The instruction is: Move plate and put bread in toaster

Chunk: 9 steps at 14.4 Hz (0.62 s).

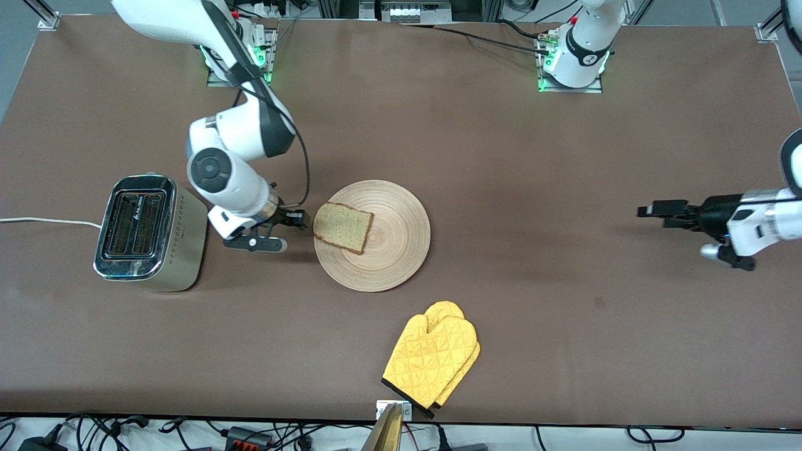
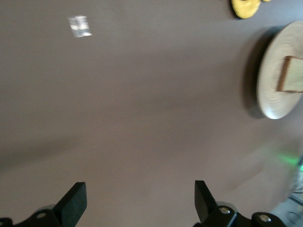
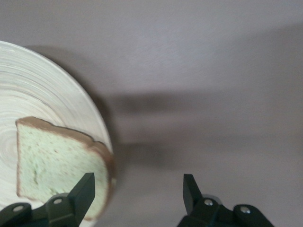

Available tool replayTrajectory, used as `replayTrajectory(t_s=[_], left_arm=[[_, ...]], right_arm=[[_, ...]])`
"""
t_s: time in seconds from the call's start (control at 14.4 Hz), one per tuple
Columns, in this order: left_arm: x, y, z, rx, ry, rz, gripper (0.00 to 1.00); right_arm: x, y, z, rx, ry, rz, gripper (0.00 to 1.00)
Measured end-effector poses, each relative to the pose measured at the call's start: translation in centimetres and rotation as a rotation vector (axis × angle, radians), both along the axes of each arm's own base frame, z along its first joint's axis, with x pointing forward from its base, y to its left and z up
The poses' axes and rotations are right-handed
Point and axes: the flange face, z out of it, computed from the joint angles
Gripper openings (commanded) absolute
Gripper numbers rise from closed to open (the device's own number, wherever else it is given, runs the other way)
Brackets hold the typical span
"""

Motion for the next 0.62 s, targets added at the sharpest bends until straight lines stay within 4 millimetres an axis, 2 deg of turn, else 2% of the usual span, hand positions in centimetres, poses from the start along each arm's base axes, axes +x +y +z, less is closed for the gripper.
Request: replayTrajectory(t_s=[0.14, 0.28, 0.49, 0.62], left_arm=[[-0.5, -0.5, 3.4, 0.111, -0.031, -0.038, 1.0], [-1.3, -1.1, 6.9, 0.208, -0.049, -0.075, 1.0], [-1.7, -1.3, 12.4, 0.366, -0.074, -0.136, 1.0], [-1.7, -2.3, 15.2, 0.442, -0.075, -0.173, 1.0]], right_arm=[[-0.5, 1.7, -1.6, 0.001, -0.008, -0.05, 0.74], [-0.7, 2.1, -2.8, 0.031, 0.017, -0.104, 0.71], [-1.2, 3.0, -3.3, 0.056, 0.039, -0.126, 0.65], [-1.5, 3.4, -3.7, 0.053, 0.047, -0.126, 0.63]])
